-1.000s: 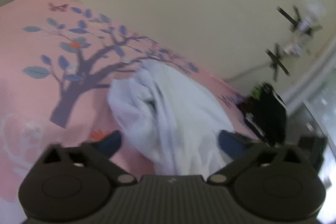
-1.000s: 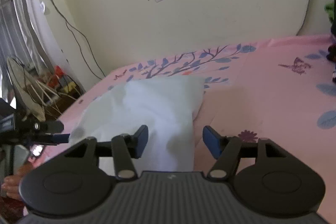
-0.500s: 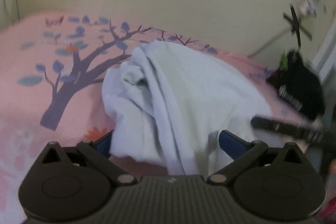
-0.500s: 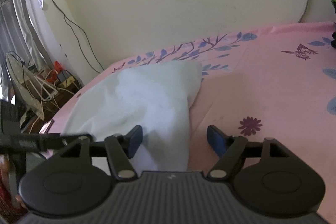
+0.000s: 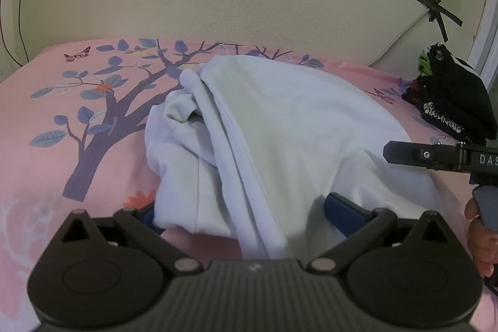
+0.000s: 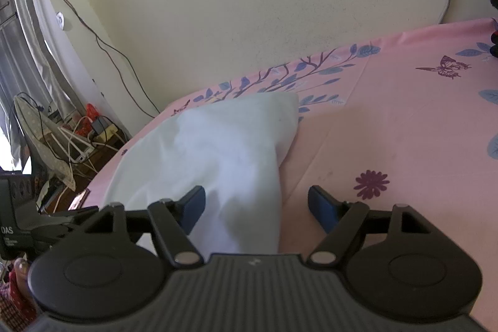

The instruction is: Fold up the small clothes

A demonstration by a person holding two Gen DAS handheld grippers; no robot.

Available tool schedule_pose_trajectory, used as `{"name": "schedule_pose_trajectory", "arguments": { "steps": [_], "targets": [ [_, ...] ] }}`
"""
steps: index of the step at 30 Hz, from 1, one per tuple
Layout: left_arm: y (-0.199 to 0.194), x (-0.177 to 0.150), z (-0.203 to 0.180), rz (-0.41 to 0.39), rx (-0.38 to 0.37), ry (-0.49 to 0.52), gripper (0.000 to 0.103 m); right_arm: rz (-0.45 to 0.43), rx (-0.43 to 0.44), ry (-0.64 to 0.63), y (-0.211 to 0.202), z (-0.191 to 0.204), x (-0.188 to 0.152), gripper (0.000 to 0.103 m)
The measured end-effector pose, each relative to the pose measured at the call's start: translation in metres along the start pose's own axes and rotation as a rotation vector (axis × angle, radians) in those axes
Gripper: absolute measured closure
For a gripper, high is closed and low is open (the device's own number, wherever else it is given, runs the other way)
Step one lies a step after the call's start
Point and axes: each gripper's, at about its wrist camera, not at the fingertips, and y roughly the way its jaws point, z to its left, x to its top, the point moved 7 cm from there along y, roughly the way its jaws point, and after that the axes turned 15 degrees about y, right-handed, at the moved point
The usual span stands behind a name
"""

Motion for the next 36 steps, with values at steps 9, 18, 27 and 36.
{"name": "schedule_pose_trajectory", "arguments": {
  "steps": [9,18,27,36],
  "targets": [
    [0.0002,0.0002,0.0007,-0.001,0.0,0.0,0.0,0.003,0.002,-0.005,-0.0004,0.0007,-0.0006,0.028],
    [0.0009,0.0006,-0.0004,-0.001,0.002,0.0,0.0,0.004,0.007,-0.002,-0.0009,0.0014,-0.0011,0.027],
    [-0.0007,0.0013,-0.0014,-0.009,-0.014,-0.011,0.0,0.008,0.013,-0.005,0.0002,0.0021,-0.0013,0.025],
    [-0.0006,0.001,-0.0007,-0.014,-0.015,-0.018,0.0,0.008,0.012,-0.005,0.0003,0.0023,-0.0014,0.025]
  ]
}}
